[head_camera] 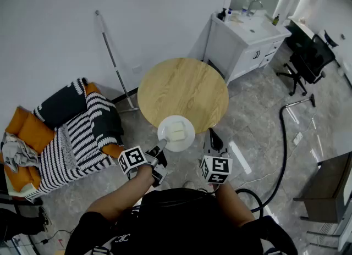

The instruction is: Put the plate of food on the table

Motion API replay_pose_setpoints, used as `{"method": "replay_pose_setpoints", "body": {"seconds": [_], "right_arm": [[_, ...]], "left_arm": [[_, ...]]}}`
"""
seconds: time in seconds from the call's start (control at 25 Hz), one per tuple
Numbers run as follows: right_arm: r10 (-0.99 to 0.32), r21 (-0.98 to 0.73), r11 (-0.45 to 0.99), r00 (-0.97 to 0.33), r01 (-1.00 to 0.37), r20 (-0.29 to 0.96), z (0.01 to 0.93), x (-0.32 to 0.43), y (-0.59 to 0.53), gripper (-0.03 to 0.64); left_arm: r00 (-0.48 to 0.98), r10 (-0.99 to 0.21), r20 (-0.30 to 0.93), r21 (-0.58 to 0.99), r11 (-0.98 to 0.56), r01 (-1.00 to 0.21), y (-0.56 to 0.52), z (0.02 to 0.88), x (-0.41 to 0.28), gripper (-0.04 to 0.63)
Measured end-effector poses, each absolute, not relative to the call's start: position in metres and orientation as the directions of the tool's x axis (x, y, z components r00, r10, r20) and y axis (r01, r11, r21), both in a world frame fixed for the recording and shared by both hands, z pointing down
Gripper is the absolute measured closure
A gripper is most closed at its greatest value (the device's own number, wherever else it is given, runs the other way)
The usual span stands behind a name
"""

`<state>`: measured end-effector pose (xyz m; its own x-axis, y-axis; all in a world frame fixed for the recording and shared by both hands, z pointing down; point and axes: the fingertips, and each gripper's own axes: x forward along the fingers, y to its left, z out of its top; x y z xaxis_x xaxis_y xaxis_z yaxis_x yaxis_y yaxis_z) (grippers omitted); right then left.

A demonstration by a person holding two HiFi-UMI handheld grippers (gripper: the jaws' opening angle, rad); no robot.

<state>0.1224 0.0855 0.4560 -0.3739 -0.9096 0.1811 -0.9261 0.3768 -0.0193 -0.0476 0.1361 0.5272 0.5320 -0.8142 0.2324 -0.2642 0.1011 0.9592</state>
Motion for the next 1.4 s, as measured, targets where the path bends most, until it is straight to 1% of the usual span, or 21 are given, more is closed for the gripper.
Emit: {"method": "replay_pose_setpoints", "body": {"seconds": [0.28, 0.48, 0.84, 1.4], "right_arm": [[-0.902, -0.010, 0.395, -0.390, -0.919, 0.184, 0.459, 0.114, 0.082, 0.609], [-0.914, -0.012, 0.373, -0.370, -0.928, 0.170, 0.457, 0.117, 0.076, 0.609], [-0.905, -0.007, 0.387, -0.382, -0.922, 0.187, 0.463, 0.114, 0.072, 0.609], [-0.891, -0.020, 0.406, -0.401, -0.914, 0.214, 0.471, 0.136, 0.081, 0.609]], "left_arm": [[0.539, -0.812, 0.224, 0.961, 0.092, -0.261, 0.132, 0.527, -0.048, 0.575], [0.530, -0.818, 0.222, 0.963, 0.097, -0.253, 0.130, 0.528, -0.048, 0.575], [0.547, -0.803, 0.235, 0.961, 0.107, -0.256, 0.128, 0.534, -0.038, 0.577], [0.531, -0.813, 0.238, 0.960, 0.114, -0.255, 0.131, 0.531, -0.016, 0.577]]}}
